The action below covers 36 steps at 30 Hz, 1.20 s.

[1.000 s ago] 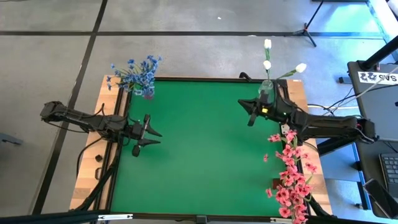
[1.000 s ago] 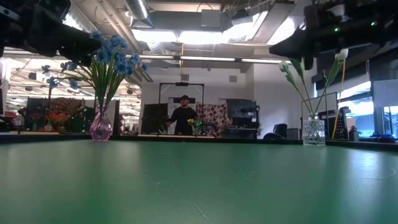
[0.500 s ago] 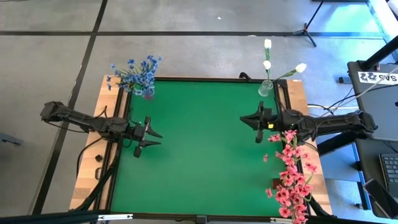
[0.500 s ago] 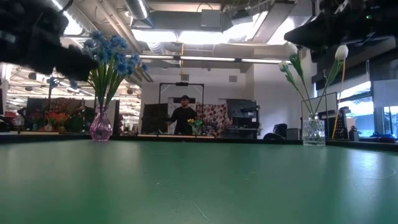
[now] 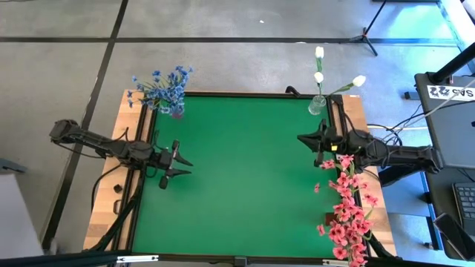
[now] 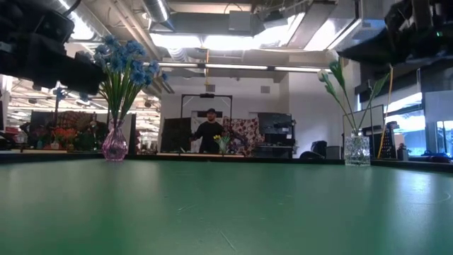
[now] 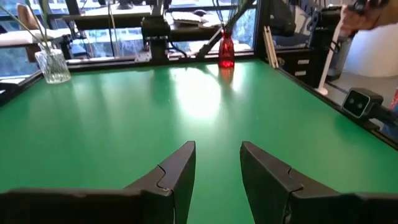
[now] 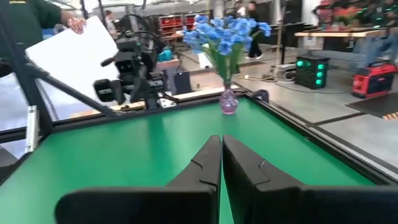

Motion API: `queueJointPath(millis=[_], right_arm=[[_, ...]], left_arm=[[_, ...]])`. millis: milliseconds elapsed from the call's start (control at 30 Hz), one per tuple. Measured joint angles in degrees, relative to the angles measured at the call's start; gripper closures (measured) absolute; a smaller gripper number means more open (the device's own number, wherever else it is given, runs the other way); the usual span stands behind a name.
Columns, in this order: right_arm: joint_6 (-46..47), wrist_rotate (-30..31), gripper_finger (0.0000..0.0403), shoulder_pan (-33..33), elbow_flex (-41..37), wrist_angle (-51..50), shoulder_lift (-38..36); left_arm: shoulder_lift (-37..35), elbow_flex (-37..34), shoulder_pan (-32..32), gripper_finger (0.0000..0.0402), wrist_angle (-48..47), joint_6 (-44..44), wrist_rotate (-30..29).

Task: Sort flowers into vase by color
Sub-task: Return to Home Position

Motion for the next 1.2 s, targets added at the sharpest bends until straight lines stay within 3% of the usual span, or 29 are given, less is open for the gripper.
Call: queueJointPath(millis=[333, 700, 1200], right_arm=[[5.0, 0.7, 0.0386, 0.0, -10.6, 0.5, -15.9], [4.4, 3.0, 0.0386, 0.0, -11.1, -0.9, -15.8], [2.9, 0.4, 0.0386, 0.0, -11.6, -0.9, -12.0]], left_arm=[[-11.4, 0.0, 0.0, 0.0278, -9.1, 1.5, -0.5], [-22.4, 0.1, 0.0, 0.0278, -11.2, 6.7, -0.4], [-22.6, 0.1, 2.2, 0.0278, -11.4, 1.3, 0.1]])
